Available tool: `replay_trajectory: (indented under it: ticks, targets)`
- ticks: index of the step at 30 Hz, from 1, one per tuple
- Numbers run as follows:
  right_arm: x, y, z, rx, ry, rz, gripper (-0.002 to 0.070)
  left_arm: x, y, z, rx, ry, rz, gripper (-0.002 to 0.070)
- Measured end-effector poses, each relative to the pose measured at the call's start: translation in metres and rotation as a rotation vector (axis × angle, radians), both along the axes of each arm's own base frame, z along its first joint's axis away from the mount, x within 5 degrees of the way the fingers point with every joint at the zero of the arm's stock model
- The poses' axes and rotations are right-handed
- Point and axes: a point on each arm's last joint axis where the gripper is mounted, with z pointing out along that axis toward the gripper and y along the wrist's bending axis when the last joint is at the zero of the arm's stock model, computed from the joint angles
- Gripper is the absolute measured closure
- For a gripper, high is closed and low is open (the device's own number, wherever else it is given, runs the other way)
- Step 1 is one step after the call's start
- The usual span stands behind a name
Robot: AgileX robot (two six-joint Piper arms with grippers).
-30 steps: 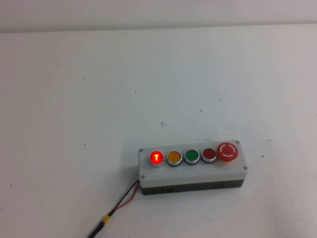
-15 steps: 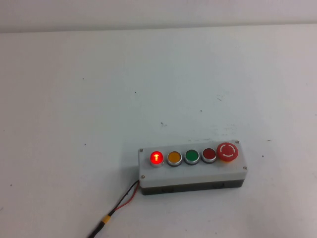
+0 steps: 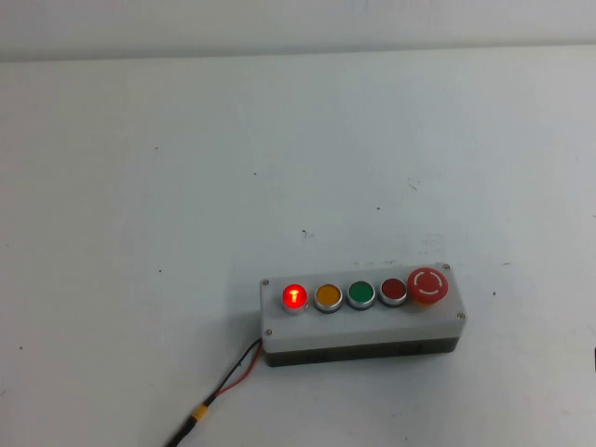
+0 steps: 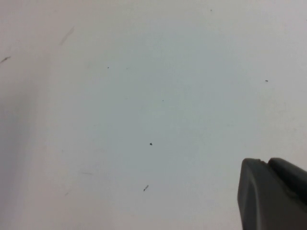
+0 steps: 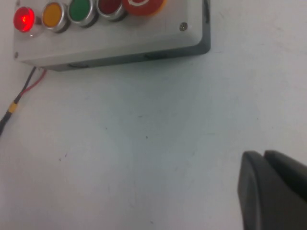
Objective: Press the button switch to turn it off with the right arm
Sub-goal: Press the button to turn off
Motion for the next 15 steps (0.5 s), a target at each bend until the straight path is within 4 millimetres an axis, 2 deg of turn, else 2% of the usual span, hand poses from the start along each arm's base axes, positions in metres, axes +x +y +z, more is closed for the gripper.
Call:
replay_trajectory:
  ticks: [4,8,11,15]
  targets:
    - [0.034,0.007,0.011,-0.051,0.045,0.064,0.0691,0.000,0.000,0.000,0.000,0.000,0.000,0.0677]
    - [0.059,0.032,0.024,-0.104,0.033,0.171,0.0691,0.000,0.000,0.000,0.000,0.000,0.000,0.0677]
    - [0.076,0.060,0.031,-0.164,0.026,0.250,0.0691,0.000,0.000,0.000,0.000,0.000,0.000,0.0677]
    - [0.094,0.112,0.033,-0.235,0.009,0.384,0.0691,0.000,0.000,0.000,0.000,0.000,0.000,0.0677]
